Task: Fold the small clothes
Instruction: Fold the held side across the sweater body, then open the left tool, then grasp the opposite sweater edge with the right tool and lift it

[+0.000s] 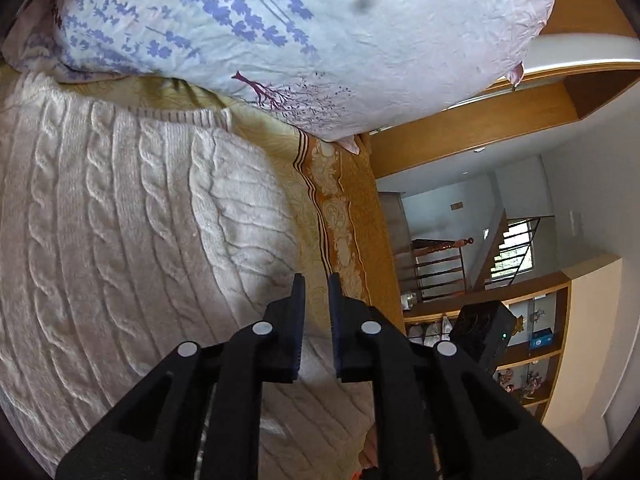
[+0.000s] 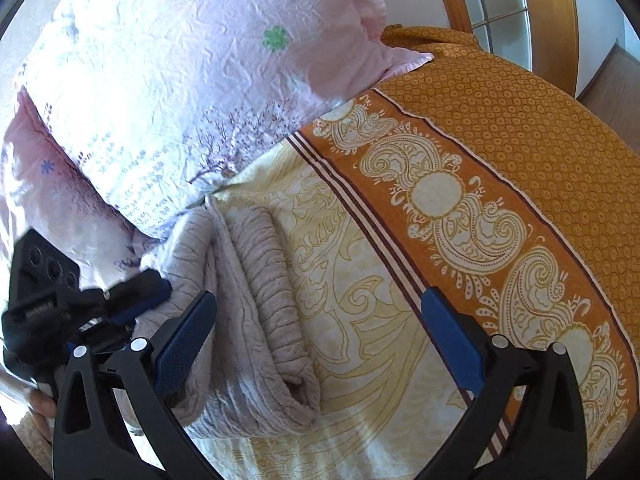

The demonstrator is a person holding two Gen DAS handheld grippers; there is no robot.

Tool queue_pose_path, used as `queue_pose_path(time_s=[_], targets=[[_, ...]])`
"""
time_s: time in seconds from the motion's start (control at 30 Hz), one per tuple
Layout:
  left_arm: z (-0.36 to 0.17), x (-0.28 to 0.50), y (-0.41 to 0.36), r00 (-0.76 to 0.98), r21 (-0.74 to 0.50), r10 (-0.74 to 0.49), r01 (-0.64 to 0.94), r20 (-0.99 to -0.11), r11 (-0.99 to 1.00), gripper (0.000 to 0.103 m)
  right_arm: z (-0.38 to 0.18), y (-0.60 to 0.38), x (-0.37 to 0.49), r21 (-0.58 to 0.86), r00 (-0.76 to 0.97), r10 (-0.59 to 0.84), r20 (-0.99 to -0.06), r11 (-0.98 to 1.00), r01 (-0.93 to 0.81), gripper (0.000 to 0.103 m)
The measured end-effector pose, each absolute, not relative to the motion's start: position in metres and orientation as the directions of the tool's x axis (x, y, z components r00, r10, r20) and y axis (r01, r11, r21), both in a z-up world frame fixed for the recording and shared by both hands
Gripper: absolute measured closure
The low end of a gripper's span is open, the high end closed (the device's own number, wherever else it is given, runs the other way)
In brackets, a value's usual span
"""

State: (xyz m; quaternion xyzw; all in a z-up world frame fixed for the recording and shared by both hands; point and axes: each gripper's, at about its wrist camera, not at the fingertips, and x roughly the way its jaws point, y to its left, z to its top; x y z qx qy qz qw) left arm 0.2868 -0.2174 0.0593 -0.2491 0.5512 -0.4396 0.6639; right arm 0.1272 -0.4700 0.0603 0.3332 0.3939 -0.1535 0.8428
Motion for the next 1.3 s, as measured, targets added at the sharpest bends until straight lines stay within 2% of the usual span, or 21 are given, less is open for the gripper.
queue_pose_path(time_s=[0.07,0.1,0.17,0.23,0.27,0.4,0.43,0.53,0.73,0.83,0.87,0.9,0.93,0.97,1.3], targets=[[0.069,0.281,-0.212,0.005,-0.809,-0.862,0.341,-0.508,0.479,0.063,0.068,-0.477,0.125,0.520,0.695,0.055,-0.717,0.707,0.480,0.001],[0.076,0.279,-0.209,0.020,-0.792,-0.857,0.370,-0.515,0.485,0.055,0.073,-0.480,0.126,0.561,0.720,0.091,-0.688,0.695,0.449,0.001],[0.095,0.272,-0.194,0.094,-0.721,-0.827,0.442,-0.555,0.534,0.029,0.083,-0.482,0.135,0.645,0.756,0.190,-0.627,0.671,0.366,0.007],[0.108,0.261,-0.170,0.179,-0.629,-0.778,0.494,-0.603,0.601,0.015,0.088,-0.480,0.151,0.705,0.752,0.300,-0.588,0.645,0.294,0.009],[0.114,0.256,-0.161,0.229,-0.572,-0.739,0.506,-0.633,0.646,0.012,0.089,-0.478,0.161,0.725,0.738,0.350,-0.577,0.635,0.266,0.010],[0.121,0.240,-0.131,0.396,-0.329,-0.554,0.507,-0.732,0.797,0.006,0.076,-0.464,0.199,0.750,0.642,0.476,-0.601,0.613,0.248,0.018],[0.121,0.236,-0.128,0.425,-0.274,-0.507,0.498,-0.750,0.823,0.006,0.069,-0.462,0.208,0.757,0.616,0.502,-0.607,0.602,0.255,0.023],[0.111,0.229,-0.105,0.457,-0.202,-0.438,0.478,-0.774,0.855,0.003,0.052,-0.457,0.224,0.750,0.563,0.527,-0.637,0.591,0.296,0.032],[0.088,0.226,-0.104,0.416,-0.174,-0.393,0.474,-0.820,0.863,0.003,0.031,-0.452,0.237,0.722,0.498,0.534,-0.683,0.595,0.352,0.041],[0.082,0.227,-0.105,0.395,-0.171,-0.382,0.474,-0.835,0.864,0.003,0.024,-0.446,0.242,0.713,0.478,0.538,-0.694,0.606,0.353,0.042],[0.081,0.228,-0.104,0.389,-0.179,-0.386,0.472,-0.837,0.863,0.003,0.023,-0.445,0.243,0.716,0.480,0.541,-0.691,0.605,0.349,0.046],[0.081,0.228,-0.105,0.382,-0.186,-0.390,0.471,-0.838,0.862,0.003,0.022,-0.444,0.244,0.715,0.478,0.541,-0.692,0.608,0.347,0.053],[0.080,0.230,-0.104,0.377,-0.193,-0.393,0.470,-0.839,0.862,0.003,0.021,-0.443,0.246,0.715,0.471,0.546,-0.693,0.608,0.346,0.072],[0.079,0.230,-0.104,0.373,-0.196,-0.394,0.468,-0.840,0.862,0.003,0.020,-0.441,0.248,0.716,0.468,0.550,-0.692,0.610,0.341,0.083],[0.087,0.229,-0.106,0.406,-0.194,-0.418,0.488,-0.813,0.851,0.003,0.095,-0.415,0.246,0.609,0.625,0.410,-0.665,0.781,0.135,0.088]])
